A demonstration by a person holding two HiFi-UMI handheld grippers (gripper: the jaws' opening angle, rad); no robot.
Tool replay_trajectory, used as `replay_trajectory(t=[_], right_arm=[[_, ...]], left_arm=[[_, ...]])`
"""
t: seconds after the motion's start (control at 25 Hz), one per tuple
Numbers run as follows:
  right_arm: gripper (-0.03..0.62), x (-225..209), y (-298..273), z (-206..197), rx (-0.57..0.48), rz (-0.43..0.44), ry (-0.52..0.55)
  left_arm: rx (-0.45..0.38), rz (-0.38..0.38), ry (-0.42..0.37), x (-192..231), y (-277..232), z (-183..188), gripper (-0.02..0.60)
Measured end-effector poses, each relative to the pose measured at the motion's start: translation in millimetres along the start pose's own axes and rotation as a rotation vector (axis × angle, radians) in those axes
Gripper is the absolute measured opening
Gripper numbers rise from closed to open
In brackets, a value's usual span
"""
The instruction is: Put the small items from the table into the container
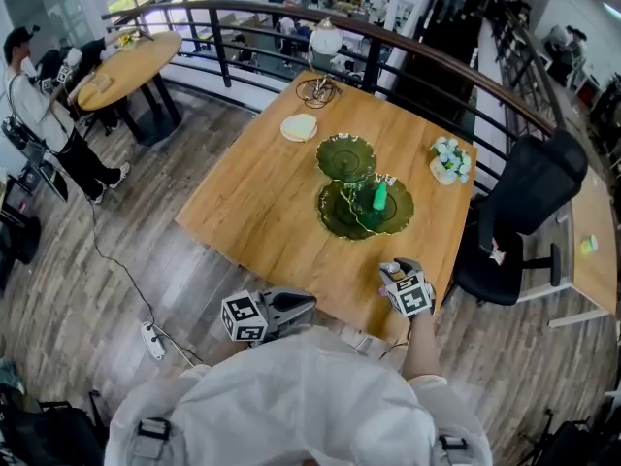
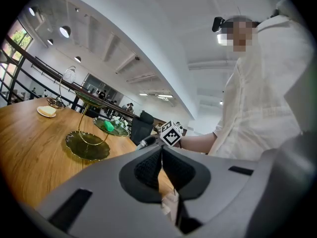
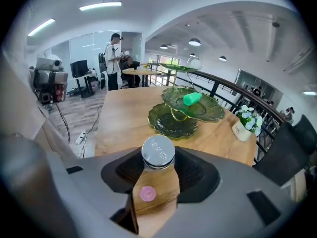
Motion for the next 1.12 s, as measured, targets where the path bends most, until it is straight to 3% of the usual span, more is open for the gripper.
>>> replay_trajectory(t=[0.68,0.92,1.12], right_arm=[[0.189,-52,30,68,-0.29,-0.075,-0.127],[0.189,-73,14,96,-0.323,-0.077,-0.134],[0.188,-86,-8,107,-0.264,-0.108,-0.121]], left_arm=[[-0.004,0.009,0.0,6,2,1,0.008],[-0.008,0.018,-0.002,7,5,2,0.008],[-0.012,0.038,0.0,7,11,2,0.008]])
Point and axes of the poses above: the fingertips, and each gripper's own axes: y backward along the fingers, x to its left, z out of its top, the point moved 9 cm from there along y, backward along the fingers, and after that the axes turned 3 degrees about -x, right-handed, at the moved point
